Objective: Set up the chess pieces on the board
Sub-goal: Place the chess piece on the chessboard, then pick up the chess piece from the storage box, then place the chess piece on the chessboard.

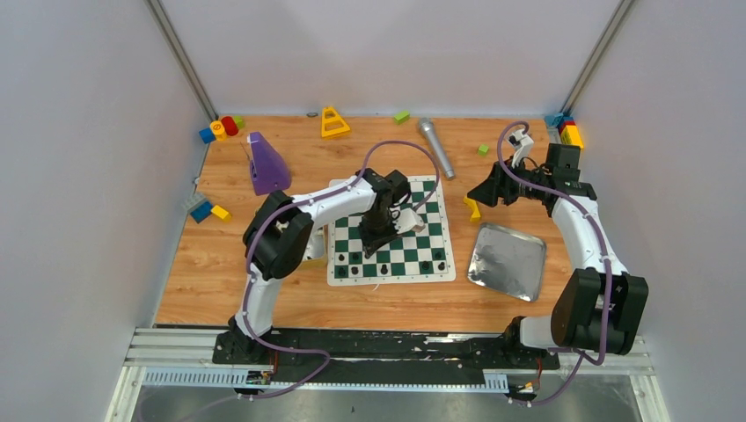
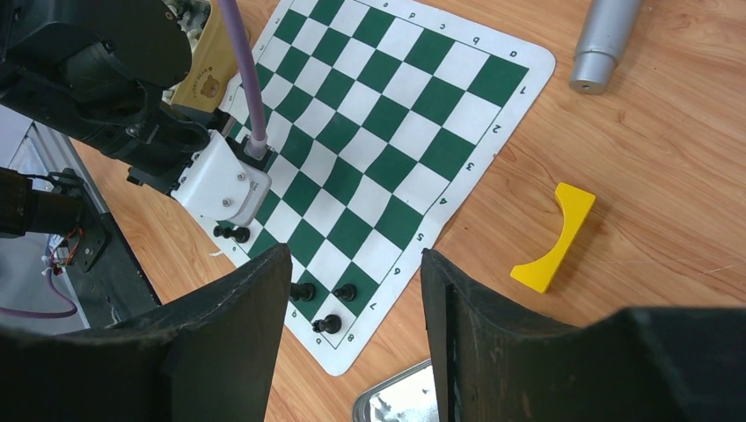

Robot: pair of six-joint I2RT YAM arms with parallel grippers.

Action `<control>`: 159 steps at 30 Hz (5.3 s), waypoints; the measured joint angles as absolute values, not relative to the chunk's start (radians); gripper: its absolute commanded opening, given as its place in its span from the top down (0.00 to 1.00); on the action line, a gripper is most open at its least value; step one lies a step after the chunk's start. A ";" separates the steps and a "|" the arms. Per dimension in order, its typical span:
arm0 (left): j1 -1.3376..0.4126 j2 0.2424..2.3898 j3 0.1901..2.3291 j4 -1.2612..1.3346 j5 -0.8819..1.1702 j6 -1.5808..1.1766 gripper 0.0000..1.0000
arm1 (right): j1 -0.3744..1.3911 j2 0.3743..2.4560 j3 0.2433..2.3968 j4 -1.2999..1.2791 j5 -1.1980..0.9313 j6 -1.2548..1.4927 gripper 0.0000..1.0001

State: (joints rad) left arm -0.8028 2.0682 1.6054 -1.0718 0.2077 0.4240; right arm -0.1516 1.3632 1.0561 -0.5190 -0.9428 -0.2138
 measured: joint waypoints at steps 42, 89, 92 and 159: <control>-0.614 1.646 1.432 -1.006 0.120 0.407 0.41 | -0.152 1.363 1.056 -0.535 -0.943 -0.224 0.43; 0.023 1.702 1.103 -0.710 0.089 0.559 0.68 | -0.152 1.391 1.056 -0.536 -0.944 -0.231 0.43; 0.023 1.715 1.104 -0.713 0.096 0.577 0.68 | -0.152 1.392 1.056 -0.536 -0.945 -0.231 0.44; 0.019 1.053 0.863 -0.853 0.482 0.683 1.00 | 0.750 2.399 2.093 -0.307 -1.191 0.317 0.39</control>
